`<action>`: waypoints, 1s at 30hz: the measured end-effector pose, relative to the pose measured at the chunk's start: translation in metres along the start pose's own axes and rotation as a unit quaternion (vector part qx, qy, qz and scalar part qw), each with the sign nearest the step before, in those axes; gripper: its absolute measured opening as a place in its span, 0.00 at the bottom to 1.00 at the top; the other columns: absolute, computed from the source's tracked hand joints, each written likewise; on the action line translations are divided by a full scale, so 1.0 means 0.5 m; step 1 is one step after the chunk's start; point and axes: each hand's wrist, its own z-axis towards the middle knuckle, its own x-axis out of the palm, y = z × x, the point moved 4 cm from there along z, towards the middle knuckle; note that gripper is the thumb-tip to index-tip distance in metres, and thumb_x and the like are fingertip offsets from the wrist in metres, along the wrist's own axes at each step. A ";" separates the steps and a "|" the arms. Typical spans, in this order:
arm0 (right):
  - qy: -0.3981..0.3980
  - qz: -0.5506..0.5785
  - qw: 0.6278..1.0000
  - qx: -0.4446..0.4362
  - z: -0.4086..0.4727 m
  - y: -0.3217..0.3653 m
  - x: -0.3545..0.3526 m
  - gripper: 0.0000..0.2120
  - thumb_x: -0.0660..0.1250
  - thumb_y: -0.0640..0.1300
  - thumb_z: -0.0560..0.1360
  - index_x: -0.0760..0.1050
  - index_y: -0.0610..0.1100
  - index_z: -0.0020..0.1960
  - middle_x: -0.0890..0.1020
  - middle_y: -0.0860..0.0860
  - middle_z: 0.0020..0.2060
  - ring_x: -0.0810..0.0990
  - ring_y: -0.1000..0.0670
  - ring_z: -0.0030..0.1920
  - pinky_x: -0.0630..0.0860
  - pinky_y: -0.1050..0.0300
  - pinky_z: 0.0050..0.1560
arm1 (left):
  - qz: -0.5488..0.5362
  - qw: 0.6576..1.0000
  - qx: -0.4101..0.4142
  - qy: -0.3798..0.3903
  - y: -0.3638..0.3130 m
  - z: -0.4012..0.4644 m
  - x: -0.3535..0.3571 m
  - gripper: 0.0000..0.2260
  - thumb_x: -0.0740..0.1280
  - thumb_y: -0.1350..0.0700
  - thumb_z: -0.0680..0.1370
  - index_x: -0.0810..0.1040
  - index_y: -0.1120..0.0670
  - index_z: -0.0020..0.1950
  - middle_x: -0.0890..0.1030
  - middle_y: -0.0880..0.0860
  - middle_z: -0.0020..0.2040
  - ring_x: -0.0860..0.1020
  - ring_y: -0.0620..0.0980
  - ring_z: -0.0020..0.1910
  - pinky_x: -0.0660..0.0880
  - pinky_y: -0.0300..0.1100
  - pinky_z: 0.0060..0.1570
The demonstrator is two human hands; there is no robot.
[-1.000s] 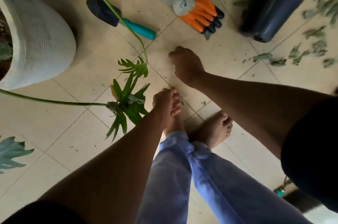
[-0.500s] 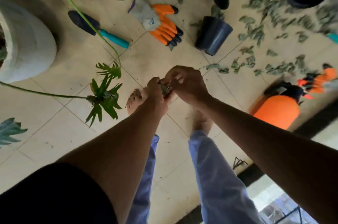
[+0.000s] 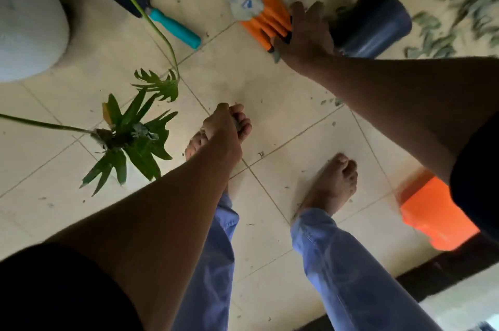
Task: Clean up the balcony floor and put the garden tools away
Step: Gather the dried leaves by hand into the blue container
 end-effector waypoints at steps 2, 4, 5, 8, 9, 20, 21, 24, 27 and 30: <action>-0.010 0.012 1.000 -0.001 0.011 0.010 -0.009 0.26 0.66 0.57 0.78 0.66 0.46 0.71 0.66 0.37 0.70 0.74 0.31 0.63 0.75 0.40 0.61 | -0.009 1.000 -0.015 -0.003 0.012 0.005 -0.008 0.16 0.58 0.57 0.83 0.79 0.58 0.40 0.74 0.51 0.30 0.72 0.49 0.28 0.72 0.40 0.32; -0.030 0.053 0.998 -0.004 0.016 0.022 -0.031 0.19 0.65 0.54 0.78 0.72 0.46 0.66 0.69 0.39 0.65 0.74 0.35 0.62 0.76 0.42 0.61 | -0.015 1.000 -0.027 0.000 0.014 0.001 -0.011 0.16 0.58 0.56 0.84 0.79 0.57 0.40 0.74 0.52 0.31 0.72 0.49 0.28 0.73 0.39 0.32; -0.045 0.074 0.996 -0.006 0.021 0.030 -0.044 0.17 0.63 0.53 0.78 0.74 0.47 0.64 0.70 0.39 0.64 0.74 0.36 0.61 0.76 0.43 0.61 | -0.015 0.999 -0.030 0.004 0.012 -0.003 -0.011 0.16 0.58 0.56 0.84 0.79 0.57 0.40 0.74 0.52 0.31 0.73 0.49 0.29 0.74 0.39 0.33; -0.118 0.186 0.975 -0.031 0.022 0.071 -0.091 0.09 0.65 0.48 0.75 0.78 0.48 0.54 0.76 0.42 0.58 0.77 0.42 0.57 0.75 0.53 0.56 | -0.013 0.999 -0.041 0.017 0.007 -0.019 -0.011 0.16 0.58 0.56 0.85 0.78 0.58 0.41 0.74 0.52 0.31 0.72 0.49 0.30 0.73 0.40 0.36; -0.146 0.228 0.961 -0.052 0.020 0.091 -0.106 0.07 0.67 0.47 0.73 0.79 0.46 0.49 0.78 0.44 0.55 0.78 0.44 0.53 0.72 0.56 0.50 | -0.016 0.999 -0.044 0.023 0.007 -0.021 -0.011 0.15 0.58 0.56 0.85 0.78 0.58 0.42 0.73 0.52 0.31 0.72 0.49 0.30 0.72 0.40 0.36; -0.030 0.089 0.979 -0.180 -0.121 0.148 0.033 0.12 0.66 0.48 0.79 0.79 0.45 0.59 0.78 0.43 0.54 0.77 0.42 0.56 0.77 0.51 0.46 | -0.037 0.996 -0.066 0.036 0.035 -0.022 -0.016 0.15 0.59 0.54 0.86 0.78 0.59 0.44 0.73 0.53 0.33 0.71 0.49 0.32 0.72 0.40 0.39; -0.039 0.055 0.986 -0.154 -0.119 0.123 0.041 0.14 0.67 0.46 0.77 0.77 0.44 0.62 0.76 0.42 0.59 0.75 0.42 0.60 0.78 0.51 0.49 | -0.038 0.996 -0.068 0.039 0.036 -0.019 -0.020 0.15 0.59 0.54 0.86 0.78 0.59 0.44 0.72 0.53 0.33 0.71 0.49 0.33 0.71 0.40 0.40; -0.061 0.011 0.995 -0.074 -0.089 0.056 0.043 0.27 0.69 0.39 0.74 0.67 0.44 0.71 0.69 0.39 0.67 0.72 0.40 0.61 0.76 0.52 0.52 | -0.016 0.997 -0.061 0.042 0.037 -0.005 -0.039 0.15 0.60 0.54 0.85 0.80 0.58 0.44 0.75 0.53 0.33 0.75 0.49 0.33 0.75 0.41 0.41; -0.054 0.047 0.997 -0.025 -0.035 0.022 0.035 0.31 0.69 0.37 0.75 0.62 0.44 0.75 0.67 0.37 0.68 0.71 0.38 0.63 0.72 0.54 0.54 | 0.001 0.998 -0.049 0.032 0.029 0.011 -0.046 0.15 0.61 0.54 0.85 0.81 0.59 0.44 0.77 0.52 0.31 0.76 0.49 0.32 0.77 0.42 0.41; -0.034 0.100 0.994 -0.031 0.014 0.032 0.028 0.33 0.68 0.32 0.73 0.62 0.43 0.75 0.67 0.38 0.67 0.74 0.39 0.62 0.73 0.55 0.56 | -0.005 0.999 -0.043 0.026 0.018 0.027 -0.043 0.16 0.60 0.54 0.85 0.80 0.59 0.43 0.76 0.53 0.30 0.75 0.49 0.31 0.75 0.42 0.39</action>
